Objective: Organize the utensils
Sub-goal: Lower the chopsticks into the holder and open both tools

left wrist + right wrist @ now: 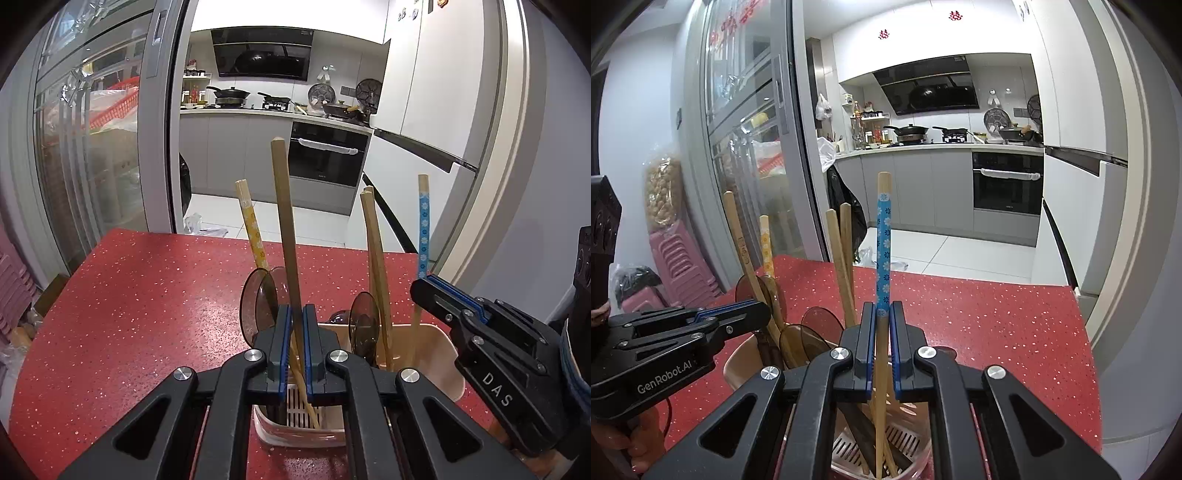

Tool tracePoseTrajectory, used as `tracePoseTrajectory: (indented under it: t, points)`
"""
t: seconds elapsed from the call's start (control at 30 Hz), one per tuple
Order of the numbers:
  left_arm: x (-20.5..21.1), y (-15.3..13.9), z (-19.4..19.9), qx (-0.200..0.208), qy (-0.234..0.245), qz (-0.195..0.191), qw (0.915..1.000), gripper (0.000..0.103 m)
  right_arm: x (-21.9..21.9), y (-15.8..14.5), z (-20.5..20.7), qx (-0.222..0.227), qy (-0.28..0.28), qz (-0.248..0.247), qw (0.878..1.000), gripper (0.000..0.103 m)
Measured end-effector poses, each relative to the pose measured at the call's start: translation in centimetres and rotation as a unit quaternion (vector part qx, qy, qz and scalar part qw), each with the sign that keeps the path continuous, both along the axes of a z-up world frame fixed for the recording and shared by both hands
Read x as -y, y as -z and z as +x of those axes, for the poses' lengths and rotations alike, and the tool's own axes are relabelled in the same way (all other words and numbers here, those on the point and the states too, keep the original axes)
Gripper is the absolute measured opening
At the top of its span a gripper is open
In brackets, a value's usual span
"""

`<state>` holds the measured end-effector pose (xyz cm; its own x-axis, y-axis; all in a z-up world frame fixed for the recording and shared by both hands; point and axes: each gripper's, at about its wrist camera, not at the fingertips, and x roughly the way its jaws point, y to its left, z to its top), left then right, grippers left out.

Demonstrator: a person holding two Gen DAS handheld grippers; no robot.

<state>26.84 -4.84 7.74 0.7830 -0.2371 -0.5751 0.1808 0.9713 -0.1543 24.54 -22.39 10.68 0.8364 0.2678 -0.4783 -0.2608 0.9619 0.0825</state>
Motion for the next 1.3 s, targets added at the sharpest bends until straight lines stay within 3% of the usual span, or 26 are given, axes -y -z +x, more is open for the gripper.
tracePoseTrajectory:
  t: [0.7, 0.87, 1.3]
  points:
    - [-0.5, 0.2, -0.2, -0.007, -0.013, -0.002, 0.9999, 0.031, -0.3, -0.6, 0.7, -0.043, -0.017, 0.017, 0.999, 0.009]
    - [-0.6, 0.3, 0.0, -0.011, -0.011, -0.007, 0.9999, 0.031, -0.3, -0.8, 0.2, -0.047, -0.016, 0.020, 0.999, 0.036]
    - [0.4, 0.1, -0.1, -0.003, -0.002, 0.033, 0.9995, 0.032, 1.4, -1.8, -2.5, -0.048, 0.004, 0.045, 0.998, 0.039]
